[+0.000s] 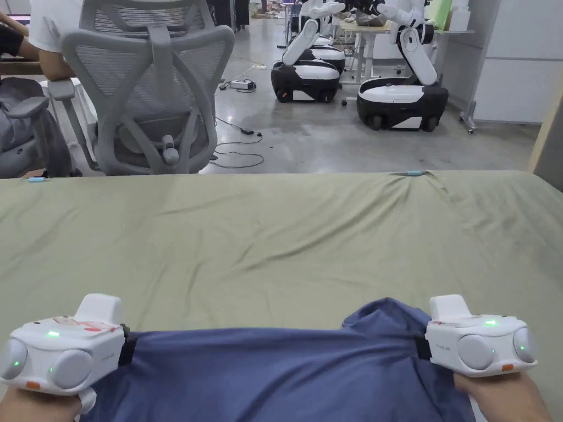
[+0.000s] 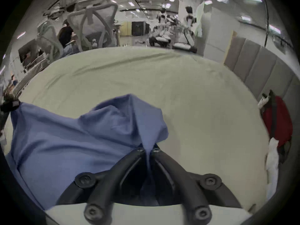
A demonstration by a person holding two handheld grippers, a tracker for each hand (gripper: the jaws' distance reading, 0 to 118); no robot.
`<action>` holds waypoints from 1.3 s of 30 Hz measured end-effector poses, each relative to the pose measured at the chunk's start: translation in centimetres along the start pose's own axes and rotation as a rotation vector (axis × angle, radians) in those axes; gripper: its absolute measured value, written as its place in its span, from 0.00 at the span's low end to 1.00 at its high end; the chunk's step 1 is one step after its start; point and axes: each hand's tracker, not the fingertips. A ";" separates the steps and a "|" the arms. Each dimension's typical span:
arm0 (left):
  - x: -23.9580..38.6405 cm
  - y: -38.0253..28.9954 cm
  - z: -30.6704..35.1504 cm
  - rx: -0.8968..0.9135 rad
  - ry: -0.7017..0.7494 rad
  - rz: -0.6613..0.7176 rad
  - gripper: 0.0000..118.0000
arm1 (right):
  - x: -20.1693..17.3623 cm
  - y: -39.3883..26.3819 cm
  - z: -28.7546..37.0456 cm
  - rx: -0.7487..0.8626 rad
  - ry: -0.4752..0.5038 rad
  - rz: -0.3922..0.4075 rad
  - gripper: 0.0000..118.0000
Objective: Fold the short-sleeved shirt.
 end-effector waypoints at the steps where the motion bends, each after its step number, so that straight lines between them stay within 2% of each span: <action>1: -0.1 0.0 1.0 0.020 0.001 0.012 0.01 | -0.9 0.1 1.6 0.044 0.005 0.014 0.01; 7: -1.5 -1.0 10.1 0.136 -0.016 0.093 0.01 | 0.1 -2.0 13.7 0.209 0.039 -0.054 0.01; 12: -1.7 -6.6 17.6 0.169 -0.059 0.132 0.01 | -0.3 -8.6 21.0 0.235 0.023 -0.030 0.01; 17: -1.0 -15.0 19.5 0.037 -0.099 0.158 0.01 | -2.0 -16.3 22.1 0.123 0.036 -0.024 0.01; 20: -0.4 -19.4 18.3 -0.046 -0.089 0.197 0.01 | -3.4 -20.3 20.9 0.063 0.032 -0.056 0.01; 21: -0.3 -20.4 18.1 -0.034 -0.089 0.208 0.01 | -3.4 -21.3 20.3 0.047 0.030 -0.091 0.02; 22: -0.2 -20.9 18.0 -0.020 -0.084 0.224 0.06 | -3.6 -21.8 20.0 0.050 0.025 -0.115 0.07; 23: 0.2 -20.8 18.2 0.006 -0.059 0.232 0.25 | -3.7 -21.8 20.1 0.077 0.016 -0.126 0.26; 24: 0.6 -20.6 18.7 0.038 -0.004 0.211 0.49 | -3.9 -21.6 20.6 0.093 0.001 -0.135 0.51; 25: 1.1 -20.1 19.4 0.072 0.034 0.181 0.66 | -4.2 -21.2 21.3 0.100 -0.011 -0.141 0.70; 26: 1.6 -19.6 20.2 0.114 0.047 0.169 0.68 | -4.5 -20.6 22.1 0.115 -0.003 -0.143 0.79; 28: 3.0 -17.7 21.9 0.212 0.005 0.176 0.68 | -5.8 -19.1 24.0 0.223 0.028 -0.140 0.77; 31: 6.0 -14.9 22.6 0.280 -0.015 0.152 0.68 | -8.7 -16.4 25.7 0.325 0.023 -0.085 0.77; 35: 9.2 -13.2 22.0 0.328 -0.017 0.162 0.62 | -12.0 -14.8 26.4 0.390 0.089 -0.085 0.70; 36: 9.7 -13.3 22.1 0.352 -0.003 0.151 0.49 | -12.5 -15.1 26.5 0.406 0.083 -0.076 0.59; 37: 9.9 -13.5 22.2 0.382 -0.010 0.145 0.26 | -13.0 -15.5 26.7 0.439 0.061 -0.064 0.37; 38: 10.2 -13.7 22.3 0.397 0.000 0.146 0.00 | -13.4 -15.7 26.6 0.450 0.031 -0.044 0.01; 39: 10.7 -14.1 22.3 0.397 0.016 0.132 0.00 | -13.4 -16.0 26.7 0.459 0.017 -0.031 0.00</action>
